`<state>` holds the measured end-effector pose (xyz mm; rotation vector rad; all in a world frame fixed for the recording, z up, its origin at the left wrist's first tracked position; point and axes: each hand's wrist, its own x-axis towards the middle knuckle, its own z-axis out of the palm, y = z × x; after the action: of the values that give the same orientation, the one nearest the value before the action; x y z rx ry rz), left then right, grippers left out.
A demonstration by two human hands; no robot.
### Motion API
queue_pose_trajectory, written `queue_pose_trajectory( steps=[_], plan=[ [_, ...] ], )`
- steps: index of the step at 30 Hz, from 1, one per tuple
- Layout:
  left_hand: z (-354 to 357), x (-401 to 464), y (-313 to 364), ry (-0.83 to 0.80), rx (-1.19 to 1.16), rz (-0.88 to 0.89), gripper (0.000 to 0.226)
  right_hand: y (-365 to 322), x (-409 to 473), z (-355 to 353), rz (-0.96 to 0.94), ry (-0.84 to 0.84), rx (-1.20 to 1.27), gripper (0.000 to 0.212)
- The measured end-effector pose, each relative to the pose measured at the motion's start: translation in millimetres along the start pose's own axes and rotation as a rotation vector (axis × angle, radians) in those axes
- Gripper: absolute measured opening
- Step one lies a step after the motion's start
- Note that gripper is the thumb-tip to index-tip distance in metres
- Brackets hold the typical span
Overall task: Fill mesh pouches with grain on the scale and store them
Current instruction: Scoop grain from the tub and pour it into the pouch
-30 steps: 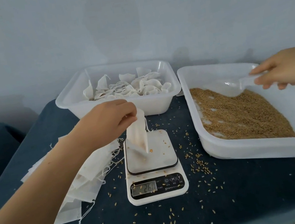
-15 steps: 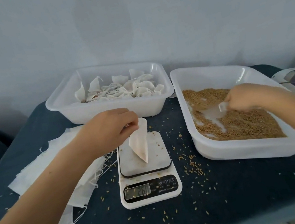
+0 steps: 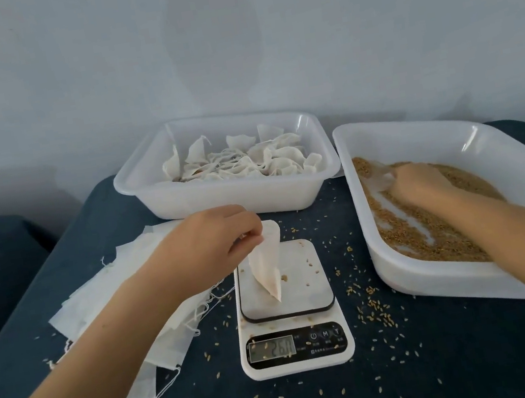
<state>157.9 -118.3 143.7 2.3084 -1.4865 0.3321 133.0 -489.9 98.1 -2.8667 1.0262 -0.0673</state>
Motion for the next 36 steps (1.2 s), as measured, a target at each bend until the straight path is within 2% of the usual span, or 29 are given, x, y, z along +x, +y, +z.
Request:
queue_pose_trajectory(
  steps=[6,14,18,21,29,36],
  plan=[
    [2,1,1,0.016,-0.008,0.007,0.01,6,1,9,-0.042,0.015,0.057,0.037],
    [2,1,3,0.039,-0.032,0.013,0.01,1,-2,14,-0.013,-0.08,0.237,0.038],
    [0,-1,1,0.031,-0.036,0.017,0.009,9,-11,-1,-0.118,-0.101,0.266,0.049],
    [-2,-1,0,0.019,-0.047,0.009,0.01,24,-25,-16,-0.194,-0.092,0.182,0.055],
    [-23,2,-1,-0.046,-0.059,0.02,0.007,61,-69,-79,-0.326,-0.033,0.238,0.044],
    [-46,14,-18,-0.17,0.024,0.103,0.005,48,-112,-108,-0.549,-0.244,0.436,0.051]
  ],
)
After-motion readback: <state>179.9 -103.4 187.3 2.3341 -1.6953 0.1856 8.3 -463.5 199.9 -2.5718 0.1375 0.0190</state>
